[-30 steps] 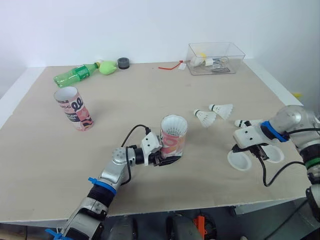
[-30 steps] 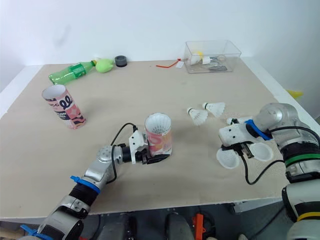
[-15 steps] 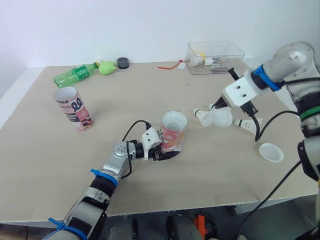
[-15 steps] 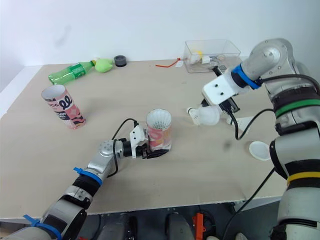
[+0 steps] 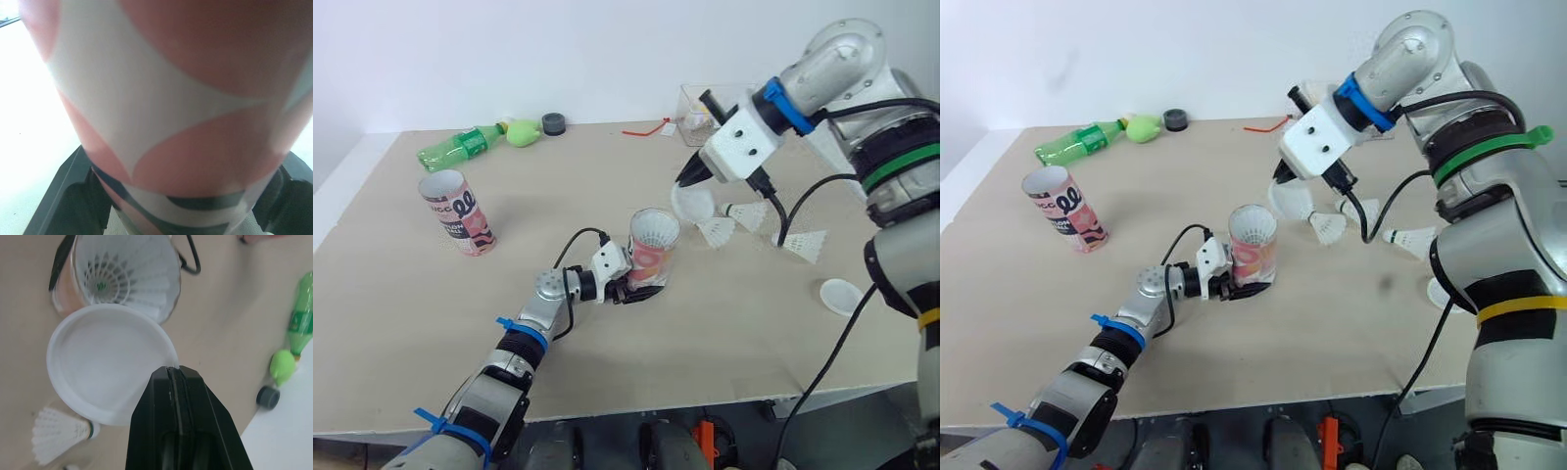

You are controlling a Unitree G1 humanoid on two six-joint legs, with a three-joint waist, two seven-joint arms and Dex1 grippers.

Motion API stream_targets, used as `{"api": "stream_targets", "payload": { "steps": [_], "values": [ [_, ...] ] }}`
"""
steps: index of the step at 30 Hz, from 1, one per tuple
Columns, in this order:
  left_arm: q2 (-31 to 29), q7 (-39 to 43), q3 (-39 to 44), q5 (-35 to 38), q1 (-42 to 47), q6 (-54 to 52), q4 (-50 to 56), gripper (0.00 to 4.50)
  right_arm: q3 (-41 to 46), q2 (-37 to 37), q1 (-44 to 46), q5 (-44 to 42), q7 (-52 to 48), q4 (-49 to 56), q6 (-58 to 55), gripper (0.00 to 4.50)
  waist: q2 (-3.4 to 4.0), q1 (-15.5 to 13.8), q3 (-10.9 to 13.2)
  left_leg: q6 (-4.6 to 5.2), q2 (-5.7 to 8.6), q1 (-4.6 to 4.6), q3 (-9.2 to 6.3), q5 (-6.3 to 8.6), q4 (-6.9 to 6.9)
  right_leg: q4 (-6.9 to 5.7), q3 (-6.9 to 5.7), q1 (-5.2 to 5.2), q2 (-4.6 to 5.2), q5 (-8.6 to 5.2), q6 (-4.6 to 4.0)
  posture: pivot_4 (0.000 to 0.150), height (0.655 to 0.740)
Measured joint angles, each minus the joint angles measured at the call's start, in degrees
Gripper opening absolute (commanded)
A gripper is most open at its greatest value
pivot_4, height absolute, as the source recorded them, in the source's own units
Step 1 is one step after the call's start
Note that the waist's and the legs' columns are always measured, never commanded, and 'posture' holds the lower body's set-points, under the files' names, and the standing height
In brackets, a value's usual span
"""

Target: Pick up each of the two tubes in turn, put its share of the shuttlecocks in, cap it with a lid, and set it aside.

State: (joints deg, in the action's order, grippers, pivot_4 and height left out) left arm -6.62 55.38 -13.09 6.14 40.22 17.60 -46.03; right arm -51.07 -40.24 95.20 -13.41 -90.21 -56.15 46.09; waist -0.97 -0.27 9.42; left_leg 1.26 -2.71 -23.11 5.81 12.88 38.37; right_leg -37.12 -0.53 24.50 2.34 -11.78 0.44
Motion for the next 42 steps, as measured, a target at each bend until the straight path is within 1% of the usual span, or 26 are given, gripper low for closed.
{"api": "stream_targets", "payload": {
  "steps": [12, 20, 25, 34, 42],
  "values": [
    [0.02, -0.37, 0.17, -0.06, 0.22, -0.04, -0.37, 3.03, -6.57, 3.76, 1.98, -5.59, -0.04, 4.53, 3.25, 0.02, 0.00, 0.01, 0.00, 0.00, -0.03, -0.01, 0.00, 0.00, 0.00, 0.00, -0.03, 0.02, -0.01, 0.00, -0.01, 0.150, 0.7400],
    [0.06, -0.48, 0.53, -0.06, 0.18, -0.28, -0.32, 3.03, -7.45, 6.21, 1.93, -5.41, -0.05, 4.15, 5.77, 0.02, 0.00, 0.01, 0.00, 0.00, -0.05, -0.01, 0.00, 0.00, 0.00, 0.00, -0.06, 0.03, -0.02, 0.00, -0.01, 0.150, 0.7400],
    [0.11, -0.70, 0.73, -0.04, -0.59, -0.71, 0.77, 3.03, -7.12, 9.19, 1.56, -2.28, -0.06, -0.73, 7.96, 0.02, 0.00, 0.01, 0.00, 0.00, -0.06, -0.01, 0.01, 0.00, -0.01, 0.00, -0.07, 0.04, -0.02, 0.00, -0.05, 0.150, 0.7400],
    [0.05, -0.76, 1.60, 0.09, -2.11, -2.60, 3.43, 3.03, -3.86, 11.95, 1.31, 0.90, -0.06, -5.09, 10.44, 0.02, 0.00, 0.02, 0.00, -0.02, -0.07, -0.03, 0.02, 0.01, -0.09, 0.00, -0.08, 0.11, -0.04, -0.04, -0.11, 0.150, 0.7400],
    [-0.04, -0.73, 1.65, 0.08, -2.88, -3.06, 4.87, 3.03, 0.06, 12.63, 1.31, 2.48, -0.09, -6.11, 11.29, 0.02, 0.00, 0.02, 0.00, -0.02, -0.07, -0.09, 0.04, 0.01, -0.18, 0.00, -0.07, 0.22, -0.05, -0.04, -0.19, 0.150, 0.7400]
  ]
}}
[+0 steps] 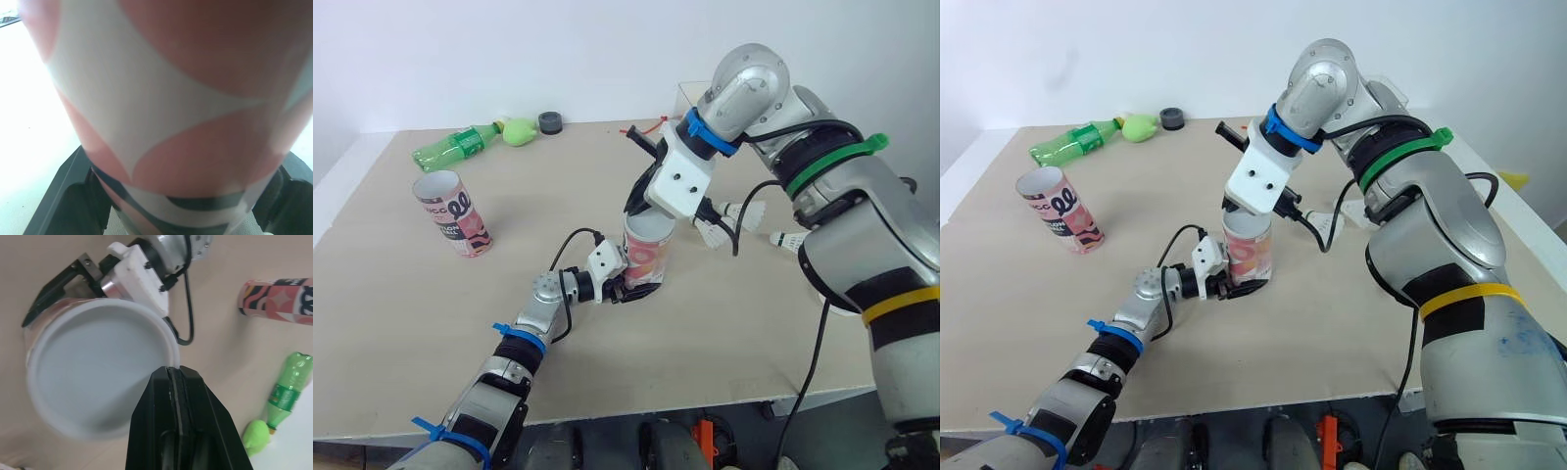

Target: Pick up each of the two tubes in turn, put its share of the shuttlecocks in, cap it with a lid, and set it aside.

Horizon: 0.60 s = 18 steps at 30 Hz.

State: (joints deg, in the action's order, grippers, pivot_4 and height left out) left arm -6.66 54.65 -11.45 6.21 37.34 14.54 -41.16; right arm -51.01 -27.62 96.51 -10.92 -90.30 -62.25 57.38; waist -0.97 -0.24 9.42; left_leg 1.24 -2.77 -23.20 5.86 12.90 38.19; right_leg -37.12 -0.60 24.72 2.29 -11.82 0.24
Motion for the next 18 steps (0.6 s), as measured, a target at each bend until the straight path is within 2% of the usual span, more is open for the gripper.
{"api": "stream_targets", "payload": {
  "steps": [18],
  "values": [
    [-0.21, 0.49, 0.01, -0.07, -0.11, -1.16, 0.34, 3.03, 3.01, 0.87, -1.49, 3.43, 0.01, -1.71, 0.16, 0.02, -0.04, 0.02, -0.07, 0.00, 0.00, 0.02, 0.05, 0.00, -0.09, 0.00, 0.02, 0.05, -0.01, -0.02, -0.02, 0.150, 0.7400]
  ]
}}
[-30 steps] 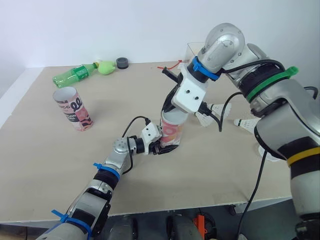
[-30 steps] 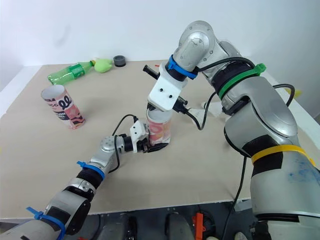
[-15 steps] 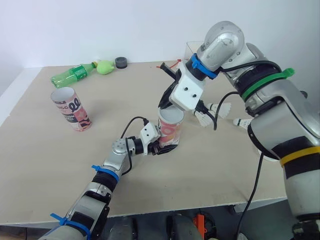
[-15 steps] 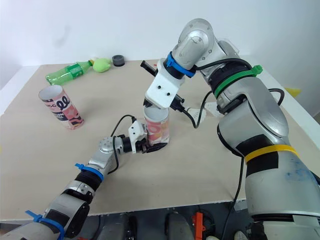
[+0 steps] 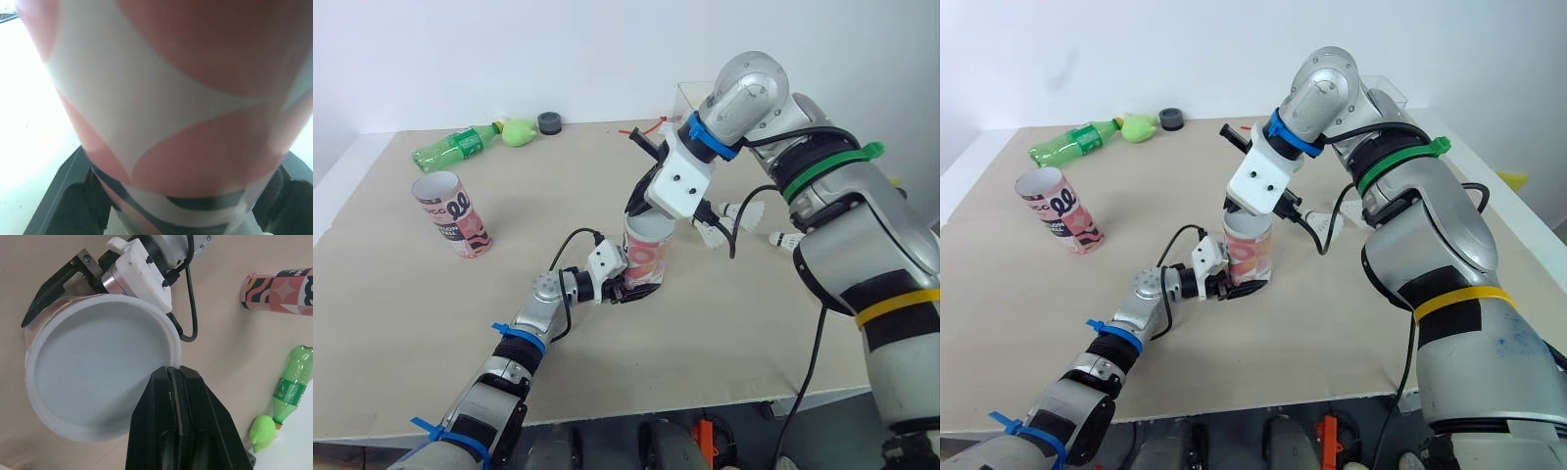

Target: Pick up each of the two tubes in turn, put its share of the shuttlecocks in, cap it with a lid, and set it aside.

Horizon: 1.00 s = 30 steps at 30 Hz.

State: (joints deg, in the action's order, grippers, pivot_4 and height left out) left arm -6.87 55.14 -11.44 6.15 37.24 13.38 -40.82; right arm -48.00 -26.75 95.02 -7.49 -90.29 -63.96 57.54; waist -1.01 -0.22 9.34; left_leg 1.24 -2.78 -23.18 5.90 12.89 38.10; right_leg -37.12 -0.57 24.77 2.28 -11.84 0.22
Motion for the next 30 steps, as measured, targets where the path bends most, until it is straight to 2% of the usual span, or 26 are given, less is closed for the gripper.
{"api": "stream_targets", "payload": {
  "steps": [8, 9, 10, 13, 19, 22, 30],
  "values": [
    [-0.01, -0.04, 0.01, 0.00, -0.02, -0.14, 0.08, 3.03, 0.44, 0.02, -0.07, 0.40, 0.00, 0.00, 0.24, 0.02, 0.00, 0.00, 0.00, 0.00, 0.00, 0.01, 0.00, 0.00, -0.02, 0.00, 0.00, 0.00, 0.00, -0.02, -0.01, 0.150, 0.7400],
    [-0.01, -0.05, 0.01, 0.00, -0.02, -0.17, 0.08, 3.03, 0.45, 0.02, -0.07, 0.48, 0.00, 0.00, -0.12, 0.64, 0.00, 0.00, 0.00, 0.00, 0.00, 0.01, 0.00, 0.00, -0.02, 0.00, 0.00, 0.00, 0.00, -0.03, -0.01, 0.150, 0.7400],
    [-0.01, -0.05, 0.01, 0.00, -0.02, -0.20, 0.08, 3.03, 0.44, 0.02, -0.07, 0.56, 0.00, 0.00, -0.35, 0.91, 0.00, 0.00, 0.00, 0.00, 0.00, 0.01, 0.00, 0.00, -0.02, 0.00, 0.00, 0.00, 0.00, -0.02, -0.01, 0.150, 0.7400],
    [-0.01, -0.05, 0.01, 0.00, -0.03, -0.32, 0.10, 3.03, 0.57, -0.37, -0.07, 0.03, 0.00, 0.38, -1.53, 2.36, -0.01, 0.00, -0.03, 0.00, 0.00, 0.01, -0.01, 0.00, -0.02, 0.00, 0.00, 0.00, 0.00, -0.02, -0.03, 0.150, 0.7400],
    [-0.09, 0.21, 0.07, 0.02, -0.04, -0.74, 0.55, 3.03, 0.17, -2.67, -1.40, -3.63, -0.02, 2.52, -8.30, 2.36, -0.02, 0.00, -0.02, 0.00, 0.00, 0.00, 0.01, 0.00, -0.03, 0.00, 0.02, 0.03, 0.01, 0.02, -0.11, 0.150, 0.7400],
    [-0.15, 0.28, 0.07, 0.01, -0.07, -0.76, 0.83, 3.03, 1.81, -4.03, -2.45, -7.45, -0.05, 3.20, -15.15, 2.36, -0.03, 0.00, -0.02, 0.00, 0.00, -0.02, 0.01, 0.00, -0.07, 0.00, 0.02, 0.06, 0.01, 0.13, -0.31, 0.150, 0.7400],
    [-0.33, 0.42, 0.04, 0.02, -0.43, -0.81, 1.61, 3.03, 16.91, -8.51, -6.57, -18.28, -0.07, 4.33, -40.46, 2.36, -0.04, -0.01, -0.02, -0.01, 0.00, -0.08, -0.01, 0.01, -0.15, 0.00, -0.01, 0.13, 0.04, 0.15, -0.33, 0.150, 0.7400]
  ]
}}
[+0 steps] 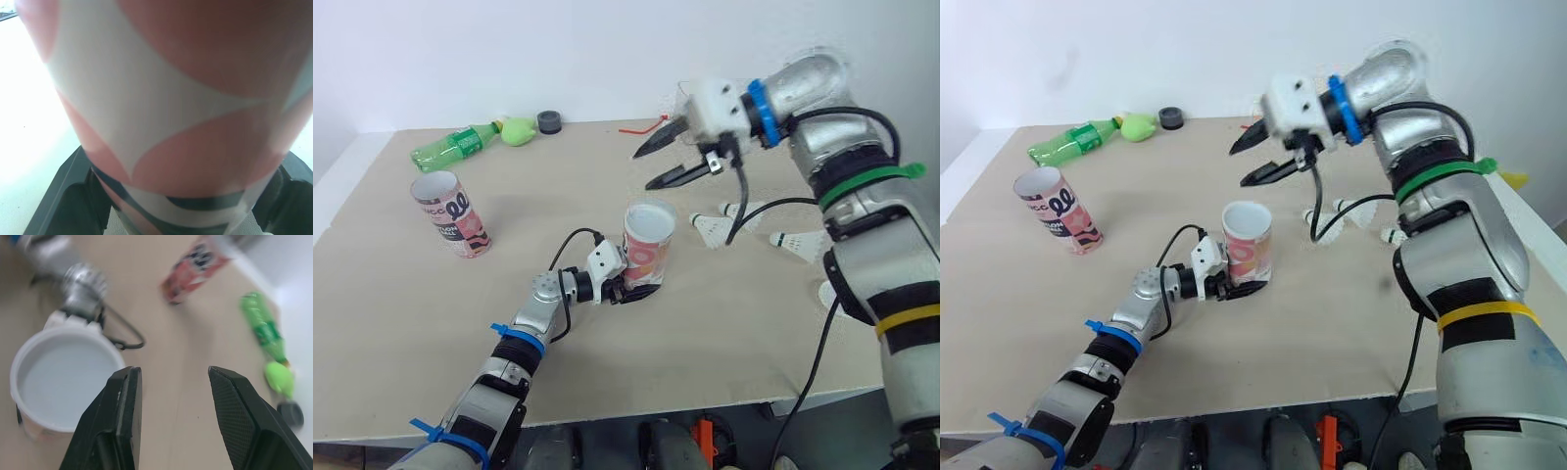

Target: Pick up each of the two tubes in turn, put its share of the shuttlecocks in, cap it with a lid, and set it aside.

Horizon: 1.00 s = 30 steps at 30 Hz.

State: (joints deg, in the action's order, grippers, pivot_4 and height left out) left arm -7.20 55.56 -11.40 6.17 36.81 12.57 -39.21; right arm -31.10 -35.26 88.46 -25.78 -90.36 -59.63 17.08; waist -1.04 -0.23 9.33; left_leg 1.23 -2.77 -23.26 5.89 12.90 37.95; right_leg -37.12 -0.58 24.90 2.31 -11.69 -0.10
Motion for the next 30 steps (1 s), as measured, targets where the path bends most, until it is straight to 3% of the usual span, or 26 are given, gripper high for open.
{"api": "stream_targets", "payload": {
  "steps": [3, 5, 6, 7, 11, 16, 30],
  "values": [
    [-0.32, 0.07, -0.04, 0.01, -0.33, -0.11, 0.44, 3.03, 8.00, -1.19, -3.27, -3.42, 0.00, 2.86, -12.88, 1.59, -0.06, 0.04, -0.06, 0.00, -0.05, 0.03, -0.01, 0.00, -0.08, 0.00, -0.01, 0.02, -0.02, 0.02, 0.02, 0.150, 0.7400],
    [-0.61, 0.14, 0.01, 0.04, -0.51, -0.21, 0.73, 3.03, 11.85, -1.62, -9.20, -4.40, 0.14, 7.74, -22.54, 0.77, -0.13, 0.04, -0.16, -0.01, -0.13, 0.04, -0.03, 0.00, -0.11, 0.00, -0.02, 0.03, -0.03, 0.02, 0.00, 0.150, 0.7400],
    [-0.64, 0.14, 0.01, 0.04, -0.54, -0.24, 0.78, 3.03, 11.96, -1.64, -9.80, -4.39, 0.21, 8.15, -23.35, 0.62, -0.13, 0.05, -0.16, -0.01, -0.14, 0.03, -0.04, 0.00, -0.13, -0.01, -0.03, 0.04, -0.04, 0.03, -0.01, 0.150, 0.7400],
    [-0.70, 0.20, 0.01, 0.08, -0.68, -0.50, 1.15, 3.03, 13.06, -1.75, -12.73, -4.38, 0.69, 11.12, -27.02, 0.02, -0.13, 0.05, -0.16, -0.01, -0.16, 0.02, -0.04, 0.00, -0.15, -0.02, -0.02, 0.07, -0.06, 0.03, -0.01, 0.150, 0.7400],
    [-1.12, 0.97, 0.28, 0.56, -1.39, -1.69, 2.78, 3.03, 15.52, -1.49, -20.09, -4.41, 3.57, 23.02, -38.37, 0.02, -0.02, 0.17, -0.14, -0.01, -0.18, -0.09, -0.05, 0.01, -0.22, -0.07, 0.14, 0.25, -0.47, 0.00, -0.01, 0.150, 0.7400],
    [-1.29, 1.14, 0.31, 0.56, -1.64, -2.30, 3.42, 3.03, 15.77, 1.46, -22.94, -2.10, 6.83, 33.92, -42.16, 0.02, -0.03, 0.12, -0.16, -0.02, -0.20, -0.10, -0.17, 0.01, -0.25, -0.06, 0.22, 0.24, -0.78, -0.23, 0.29, 0.150, 0.7400],
    [-1.18, 0.92, 0.31, 0.48, -1.71, -2.44, 3.42, 3.03, 13.01, 2.35, -24.09, 9.20, 4.32, 36.62, -37.36, 0.02, -0.05, 0.11, -0.19, -0.03, -0.19, -0.07, -0.12, 0.01, -0.24, -0.05, 0.26, 0.21, -0.78, -0.24, 0.28, 0.150, 0.7400]
  ]
}}
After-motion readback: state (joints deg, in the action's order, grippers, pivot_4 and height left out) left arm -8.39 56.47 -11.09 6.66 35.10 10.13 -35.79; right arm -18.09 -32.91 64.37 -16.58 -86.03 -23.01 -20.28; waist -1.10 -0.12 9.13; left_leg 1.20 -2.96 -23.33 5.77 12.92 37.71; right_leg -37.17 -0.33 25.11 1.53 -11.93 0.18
